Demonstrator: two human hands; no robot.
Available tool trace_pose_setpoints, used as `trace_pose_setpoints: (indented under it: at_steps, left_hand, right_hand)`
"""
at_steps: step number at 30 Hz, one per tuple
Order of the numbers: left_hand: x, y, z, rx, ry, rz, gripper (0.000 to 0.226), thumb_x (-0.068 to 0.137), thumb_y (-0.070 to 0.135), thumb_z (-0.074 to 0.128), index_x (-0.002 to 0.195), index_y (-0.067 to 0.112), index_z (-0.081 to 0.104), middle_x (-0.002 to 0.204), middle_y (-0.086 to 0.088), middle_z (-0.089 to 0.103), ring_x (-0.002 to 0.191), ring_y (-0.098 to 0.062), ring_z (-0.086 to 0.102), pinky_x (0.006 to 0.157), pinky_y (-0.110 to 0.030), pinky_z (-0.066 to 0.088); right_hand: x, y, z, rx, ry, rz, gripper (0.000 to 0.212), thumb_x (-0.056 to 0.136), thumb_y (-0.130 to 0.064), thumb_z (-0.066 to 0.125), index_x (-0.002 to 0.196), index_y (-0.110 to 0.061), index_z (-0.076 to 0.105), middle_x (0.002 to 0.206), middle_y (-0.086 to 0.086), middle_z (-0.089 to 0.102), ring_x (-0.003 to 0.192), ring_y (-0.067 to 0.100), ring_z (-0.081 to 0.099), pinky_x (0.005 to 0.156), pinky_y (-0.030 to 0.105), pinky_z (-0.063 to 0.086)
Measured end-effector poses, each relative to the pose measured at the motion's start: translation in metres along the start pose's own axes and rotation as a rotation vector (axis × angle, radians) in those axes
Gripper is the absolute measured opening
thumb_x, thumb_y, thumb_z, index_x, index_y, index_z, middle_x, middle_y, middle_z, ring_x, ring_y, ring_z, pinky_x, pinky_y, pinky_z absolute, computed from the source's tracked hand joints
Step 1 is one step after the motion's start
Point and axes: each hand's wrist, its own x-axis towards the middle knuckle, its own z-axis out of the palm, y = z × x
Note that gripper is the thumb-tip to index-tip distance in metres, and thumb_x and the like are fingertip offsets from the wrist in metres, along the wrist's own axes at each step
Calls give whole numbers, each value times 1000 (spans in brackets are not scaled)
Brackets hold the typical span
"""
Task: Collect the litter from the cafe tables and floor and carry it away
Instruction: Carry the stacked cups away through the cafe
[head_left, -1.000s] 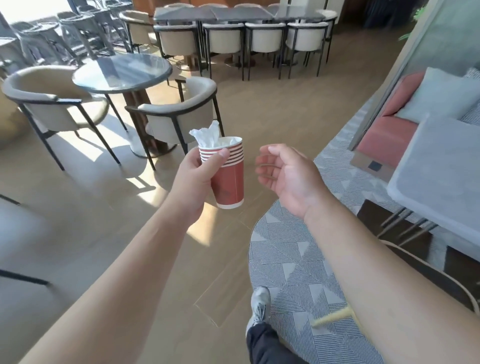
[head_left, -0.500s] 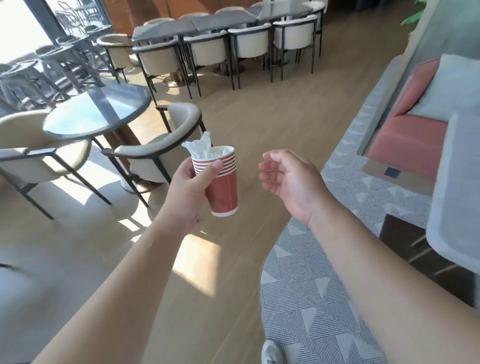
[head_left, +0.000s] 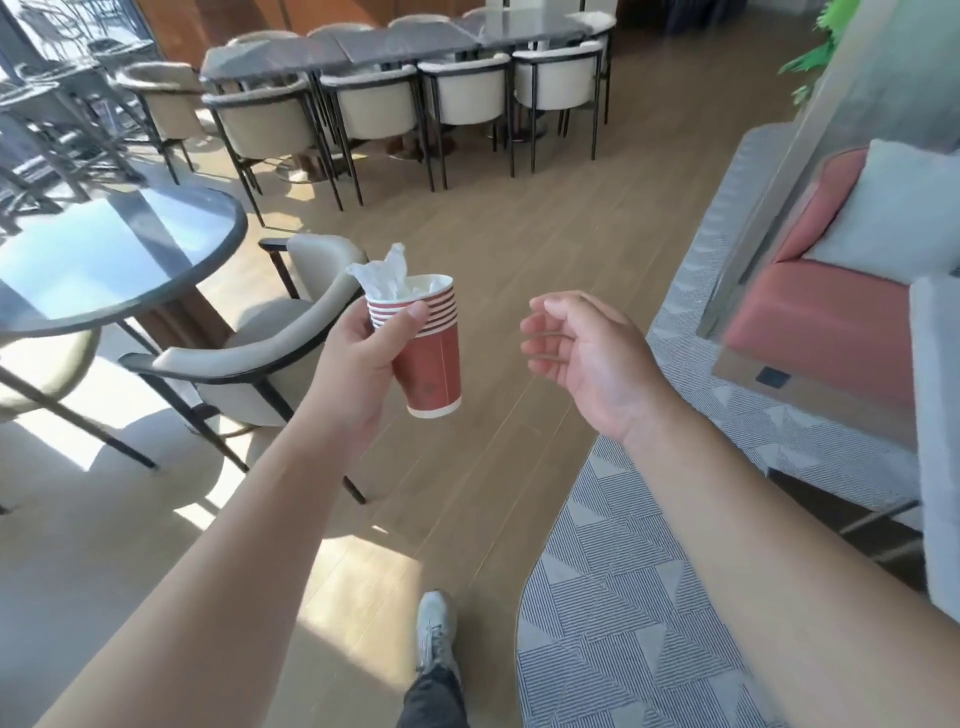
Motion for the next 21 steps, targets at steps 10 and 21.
trace_pose_setpoints:
  at_steps: [10, 21]
  left_hand:
    - [204, -7, -81, -34, -96, -34, 50, 79, 38, 80, 122, 15, 68, 113, -7, 74, 106, -25, 70, 96, -47, 55]
    - [349, -11, -100, -7, -167, -31, 48, 77, 42, 78, 119, 20, 70, 110, 0, 76, 104, -19, 72, 90, -35, 58]
  right_hand:
    - [184, -12, 82, 2, 81, -36, 18, 84, -27, 58, 94, -16, 68, 83, 1, 69, 72, 16, 65, 66, 28, 52]
    - [310, -31, 90, -20, 183, -87, 18, 82, -27, 60, 92, -16, 68, 82, 1, 69, 71, 17, 66, 63, 28, 52]
